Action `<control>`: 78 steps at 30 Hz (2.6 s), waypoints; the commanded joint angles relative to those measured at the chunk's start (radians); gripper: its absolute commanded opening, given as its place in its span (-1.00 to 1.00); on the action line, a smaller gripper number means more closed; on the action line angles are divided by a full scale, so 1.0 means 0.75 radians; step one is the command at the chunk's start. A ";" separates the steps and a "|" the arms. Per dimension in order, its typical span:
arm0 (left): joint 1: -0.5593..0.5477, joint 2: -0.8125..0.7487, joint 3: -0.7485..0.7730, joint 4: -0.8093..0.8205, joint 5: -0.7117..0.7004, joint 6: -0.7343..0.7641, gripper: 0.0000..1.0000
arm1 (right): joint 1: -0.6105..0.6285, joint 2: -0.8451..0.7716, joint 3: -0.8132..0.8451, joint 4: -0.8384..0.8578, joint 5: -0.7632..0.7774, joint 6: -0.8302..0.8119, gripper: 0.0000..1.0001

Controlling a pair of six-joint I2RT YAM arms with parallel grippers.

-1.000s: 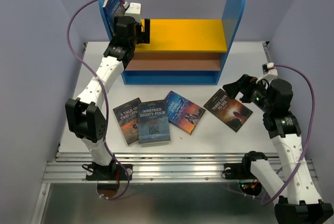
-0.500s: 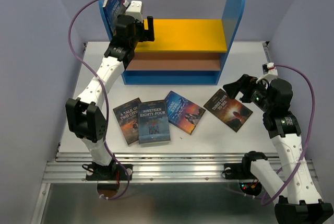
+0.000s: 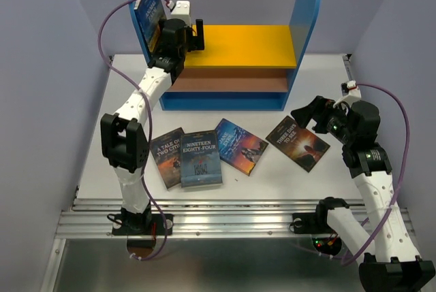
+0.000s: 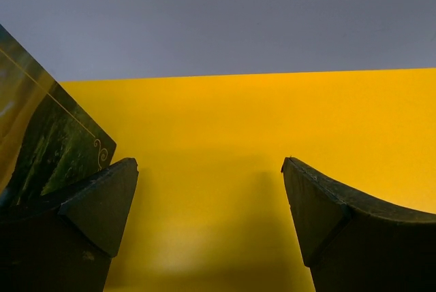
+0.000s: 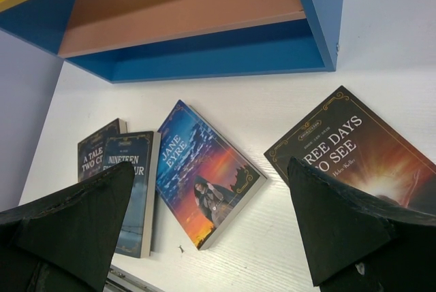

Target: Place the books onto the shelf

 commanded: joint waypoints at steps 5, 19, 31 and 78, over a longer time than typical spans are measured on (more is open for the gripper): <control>-0.004 0.062 0.145 0.043 -0.221 0.006 0.98 | -0.001 -0.014 0.076 0.023 0.020 -0.008 1.00; 0.008 0.148 0.248 0.010 -0.521 -0.016 0.98 | -0.001 -0.022 0.084 0.021 0.028 -0.008 1.00; -0.018 -0.042 0.139 0.053 -0.239 -0.039 0.98 | -0.001 -0.010 0.080 0.026 0.036 -0.014 1.00; -0.407 -1.527 -1.652 -0.368 -0.084 -1.110 0.98 | 0.702 0.223 -0.290 0.363 0.109 0.181 1.00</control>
